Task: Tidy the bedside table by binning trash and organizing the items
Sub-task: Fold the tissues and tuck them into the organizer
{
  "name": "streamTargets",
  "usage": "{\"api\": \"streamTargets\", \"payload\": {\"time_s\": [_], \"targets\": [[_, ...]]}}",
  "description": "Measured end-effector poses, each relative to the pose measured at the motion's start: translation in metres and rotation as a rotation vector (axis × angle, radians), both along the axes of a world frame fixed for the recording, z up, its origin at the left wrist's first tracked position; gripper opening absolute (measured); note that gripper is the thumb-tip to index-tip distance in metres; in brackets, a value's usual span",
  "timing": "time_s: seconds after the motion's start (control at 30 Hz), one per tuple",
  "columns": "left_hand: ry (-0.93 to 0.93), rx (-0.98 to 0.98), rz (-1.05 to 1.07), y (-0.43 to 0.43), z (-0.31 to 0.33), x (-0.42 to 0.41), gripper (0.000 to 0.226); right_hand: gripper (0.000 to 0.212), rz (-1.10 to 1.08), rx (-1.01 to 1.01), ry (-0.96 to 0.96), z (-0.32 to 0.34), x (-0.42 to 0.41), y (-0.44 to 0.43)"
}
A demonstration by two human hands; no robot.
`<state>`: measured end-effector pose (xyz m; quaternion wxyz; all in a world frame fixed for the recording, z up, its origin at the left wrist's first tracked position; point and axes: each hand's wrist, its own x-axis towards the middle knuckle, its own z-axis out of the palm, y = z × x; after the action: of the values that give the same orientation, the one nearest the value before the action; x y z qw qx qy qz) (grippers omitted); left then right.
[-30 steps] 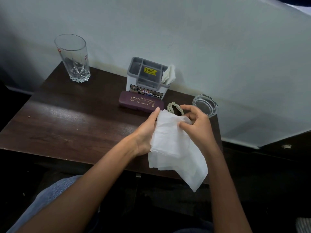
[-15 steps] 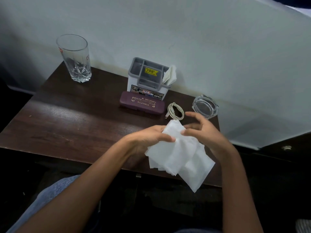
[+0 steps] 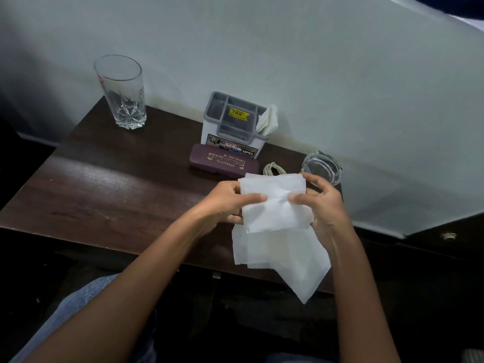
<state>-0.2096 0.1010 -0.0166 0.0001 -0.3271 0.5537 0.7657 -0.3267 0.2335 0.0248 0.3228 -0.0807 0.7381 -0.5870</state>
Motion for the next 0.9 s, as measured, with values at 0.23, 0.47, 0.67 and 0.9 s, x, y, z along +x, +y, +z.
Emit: {"api": "streamTargets", "payload": {"time_s": [0.23, 0.47, 0.67, 0.9], "targets": [[0.061, -0.007, 0.120, -0.002, -0.001, 0.000, 0.025, 0.048, -0.015, -0.078, -0.018, -0.001, 0.001, -0.003], [0.119, 0.127, 0.105, -0.003, 0.002, -0.001, 0.027, 0.046, -0.067, -0.106, 0.007, -0.006, -0.004, -0.002], [0.125, 0.039, 0.057, -0.001, 0.002, -0.001, 0.024, 0.036, -0.047, -0.083, 0.063, -0.010, -0.007, 0.003], [0.156, -0.264, 0.053, 0.000, 0.004, 0.000, 0.033, 0.043, 0.010, 0.030, 0.235, -0.009, -0.005, 0.006]]}}
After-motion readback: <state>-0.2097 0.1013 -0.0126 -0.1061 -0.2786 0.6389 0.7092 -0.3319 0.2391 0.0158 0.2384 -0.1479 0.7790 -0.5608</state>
